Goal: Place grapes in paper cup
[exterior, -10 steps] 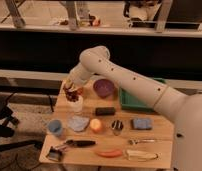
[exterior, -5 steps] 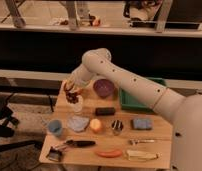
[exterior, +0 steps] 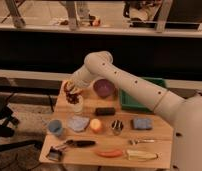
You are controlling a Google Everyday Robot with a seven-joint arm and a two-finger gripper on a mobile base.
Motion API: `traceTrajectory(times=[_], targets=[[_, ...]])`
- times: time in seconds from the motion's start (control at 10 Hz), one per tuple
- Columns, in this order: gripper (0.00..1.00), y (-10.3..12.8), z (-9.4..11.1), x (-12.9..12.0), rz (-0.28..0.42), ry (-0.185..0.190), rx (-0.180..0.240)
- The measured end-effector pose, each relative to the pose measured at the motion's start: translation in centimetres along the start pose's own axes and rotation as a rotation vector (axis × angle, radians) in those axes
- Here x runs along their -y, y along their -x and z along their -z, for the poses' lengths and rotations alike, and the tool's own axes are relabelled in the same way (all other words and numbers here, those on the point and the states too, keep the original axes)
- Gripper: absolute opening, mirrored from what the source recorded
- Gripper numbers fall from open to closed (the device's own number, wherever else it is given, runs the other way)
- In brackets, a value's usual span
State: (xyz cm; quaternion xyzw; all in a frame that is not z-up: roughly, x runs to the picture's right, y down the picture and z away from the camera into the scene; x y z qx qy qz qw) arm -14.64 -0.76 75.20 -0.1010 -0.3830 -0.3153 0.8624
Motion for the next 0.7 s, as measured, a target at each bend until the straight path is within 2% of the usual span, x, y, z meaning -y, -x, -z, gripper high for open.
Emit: traceTrajectory(times=[0.7], targets=[[0.02, -0.62, -0.44, -0.01, 0.004, 0.002, -0.024]])
